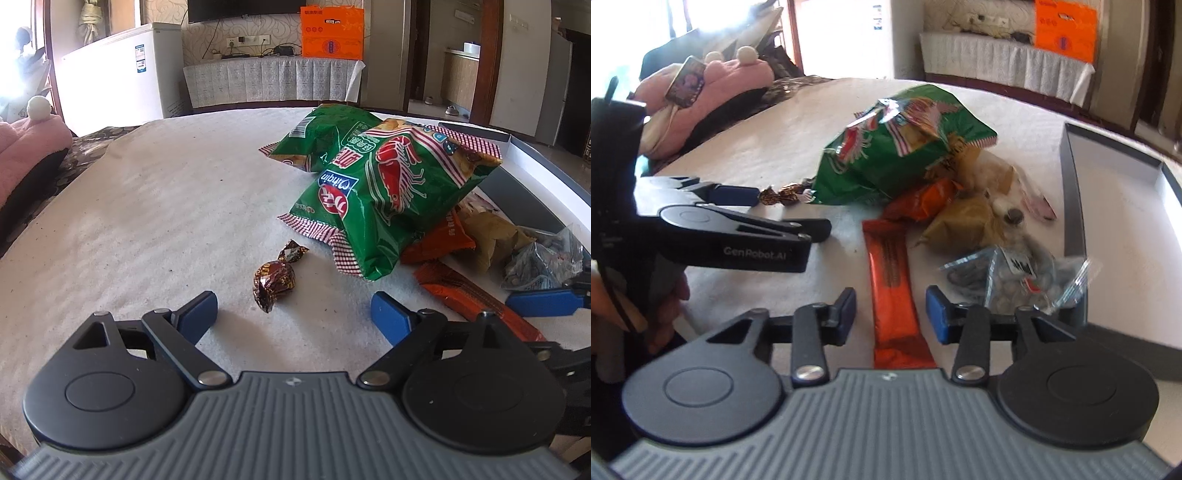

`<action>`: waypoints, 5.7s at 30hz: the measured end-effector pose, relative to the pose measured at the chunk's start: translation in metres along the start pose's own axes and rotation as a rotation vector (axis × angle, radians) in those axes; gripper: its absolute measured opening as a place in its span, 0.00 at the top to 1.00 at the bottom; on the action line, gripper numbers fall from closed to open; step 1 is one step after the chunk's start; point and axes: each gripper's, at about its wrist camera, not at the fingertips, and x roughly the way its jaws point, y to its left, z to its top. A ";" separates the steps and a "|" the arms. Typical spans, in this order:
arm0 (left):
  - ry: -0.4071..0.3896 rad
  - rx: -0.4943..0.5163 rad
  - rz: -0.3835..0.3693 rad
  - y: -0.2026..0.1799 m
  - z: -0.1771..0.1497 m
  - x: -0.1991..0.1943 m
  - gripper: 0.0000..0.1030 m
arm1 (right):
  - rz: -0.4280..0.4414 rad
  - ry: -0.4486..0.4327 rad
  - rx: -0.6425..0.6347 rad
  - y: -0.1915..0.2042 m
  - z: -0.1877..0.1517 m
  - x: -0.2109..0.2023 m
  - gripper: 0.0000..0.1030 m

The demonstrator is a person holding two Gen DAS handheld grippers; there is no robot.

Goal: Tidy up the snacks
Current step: 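Close right gripper on orange bar while left gripper closes on brown candy, then lift and carry the orange bar and brown candy toward the gray box, then open left gripper to drop candy in box while right lowers bar inside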

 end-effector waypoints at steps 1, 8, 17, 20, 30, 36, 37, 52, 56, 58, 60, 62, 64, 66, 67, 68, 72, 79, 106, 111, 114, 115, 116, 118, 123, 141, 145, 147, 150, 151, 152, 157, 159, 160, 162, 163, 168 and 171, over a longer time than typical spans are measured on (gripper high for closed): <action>0.000 0.000 -0.004 0.000 0.000 0.000 0.11 | -0.007 -0.007 -0.015 0.002 -0.001 0.002 0.52; -0.013 0.013 -0.054 -0.003 0.001 -0.003 0.35 | 0.009 -0.005 -0.006 -0.001 0.000 -0.001 0.74; -0.023 -0.006 -0.070 0.002 0.005 -0.001 0.64 | 0.028 -0.001 0.016 -0.003 -0.004 -0.007 0.75; -0.025 -0.005 -0.056 0.002 0.006 0.000 0.58 | 0.029 -0.001 0.022 -0.003 -0.004 -0.006 0.75; -0.018 -0.013 -0.038 0.006 0.013 0.014 0.35 | 0.023 -0.007 0.024 -0.005 -0.004 -0.006 0.74; -0.003 -0.043 -0.062 0.017 0.022 0.022 0.32 | 0.022 -0.006 0.021 -0.004 -0.005 -0.007 0.75; -0.002 -0.047 -0.066 0.018 0.023 0.024 0.32 | 0.023 -0.006 0.021 -0.004 -0.005 -0.007 0.75; -0.013 -0.097 -0.078 0.031 0.020 0.010 0.74 | 0.034 -0.040 0.003 -0.002 -0.003 -0.010 0.74; -0.051 -0.126 -0.035 0.037 0.019 -0.005 0.74 | 0.048 -0.060 0.008 -0.003 -0.003 -0.016 0.74; -0.059 -0.138 -0.021 0.039 0.020 -0.010 0.74 | 0.051 -0.062 0.004 -0.001 -0.002 -0.017 0.74; -0.062 -0.142 -0.001 0.037 0.021 -0.014 0.74 | 0.048 -0.062 -0.001 0.001 -0.002 -0.018 0.74; -0.067 -0.138 0.003 0.035 0.023 -0.019 0.74 | 0.041 -0.070 0.002 0.001 -0.001 -0.020 0.76; -0.075 -0.124 0.013 0.031 0.024 -0.024 0.74 | 0.043 -0.085 0.019 -0.001 -0.001 -0.023 0.77; -0.082 -0.114 0.024 0.029 0.026 -0.028 0.74 | 0.045 -0.085 0.036 -0.003 0.000 -0.025 0.77; -0.084 -0.112 0.022 0.029 0.026 -0.030 0.74 | 0.041 -0.083 0.039 -0.003 -0.001 -0.025 0.77; -0.085 -0.109 0.023 0.029 0.026 -0.032 0.74 | 0.039 -0.076 0.039 -0.003 -0.001 -0.024 0.77; -0.076 -0.106 0.030 0.030 0.026 -0.033 0.74 | 0.027 -0.027 0.031 -0.001 -0.003 -0.015 0.75; -0.072 -0.099 0.030 0.031 0.028 -0.032 0.74 | -0.018 -0.005 -0.001 0.002 -0.003 -0.002 0.75; -0.166 -0.044 0.019 0.008 0.048 -0.071 0.74 | 0.199 -0.210 0.351 -0.045 0.001 -0.066 0.77; -0.182 -0.032 -0.019 -0.008 0.056 -0.075 0.74 | 0.175 -0.249 0.363 -0.054 0.002 -0.076 0.77; -0.192 -0.014 -0.043 -0.020 0.060 -0.077 0.74 | 0.161 -0.266 0.369 -0.061 0.002 -0.081 0.77; -0.195 -0.006 -0.055 -0.026 0.061 -0.078 0.74 | 0.157 -0.270 0.374 -0.063 0.002 -0.083 0.77; -0.198 -0.001 -0.064 -0.030 0.062 -0.079 0.74 | 0.154 -0.273 0.379 -0.066 0.001 -0.084 0.77; -0.207 0.011 -0.079 -0.040 0.064 -0.081 0.74 | 0.145 -0.280 0.388 -0.071 0.001 -0.086 0.77; -0.199 0.021 -0.123 -0.059 0.069 -0.080 0.74 | 0.126 -0.296 0.407 -0.082 -0.001 -0.090 0.77; -0.229 0.125 -0.261 -0.154 0.106 -0.053 0.74 | -0.023 -0.328 0.506 -0.142 0.007 -0.095 0.77; -0.215 0.150 -0.277 -0.172 0.109 -0.037 0.74 | -0.047 -0.315 0.519 -0.155 0.002 -0.092 0.77; -0.200 0.151 -0.283 -0.180 0.110 -0.028 0.74 | -0.061 -0.310 0.523 -0.162 0.000 -0.091 0.77; -0.182 0.152 -0.294 -0.191 0.112 -0.014 0.74 | -0.078 -0.304 0.538 -0.171 -0.004 -0.091 0.77; -0.180 0.153 -0.298 -0.193 0.113 -0.012 0.74 | -0.082 -0.303 0.543 -0.175 -0.005 -0.091 0.77; -0.179 0.153 -0.304 -0.196 0.114 -0.009 0.74 | -0.085 -0.302 0.548 -0.178 -0.007 -0.091 0.77; -0.158 0.152 -0.325 -0.214 0.118 0.010 0.74 | -0.111 -0.288 0.557 -0.189 -0.008 -0.087 0.77; -0.141 0.151 -0.325 -0.222 0.119 0.023 0.74 | -0.129 -0.269 0.551 -0.193 -0.008 -0.084 0.77; -0.131 0.149 -0.328 -0.224 0.119 0.028 0.74 | -0.136 -0.259 0.549 -0.195 -0.008 -0.081 0.77; -0.110 0.146 -0.332 -0.230 0.120 0.040 0.74 | -0.154 -0.237 0.538 -0.197 -0.008 -0.076 0.77; -0.102 0.147 -0.331 -0.232 0.120 0.045 0.74 | -0.164 -0.225 0.530 -0.198 -0.008 -0.073 0.77; -0.070 0.137 -0.325 -0.242 0.123 0.069 0.73 | -0.201 -0.169 0.488 -0.200 -0.006 -0.059 0.77; -0.045 0.126 -0.325 -0.245 0.124 0.081 0.73 | -0.211 -0.153 0.484 -0.203 -0.006 -0.053 0.77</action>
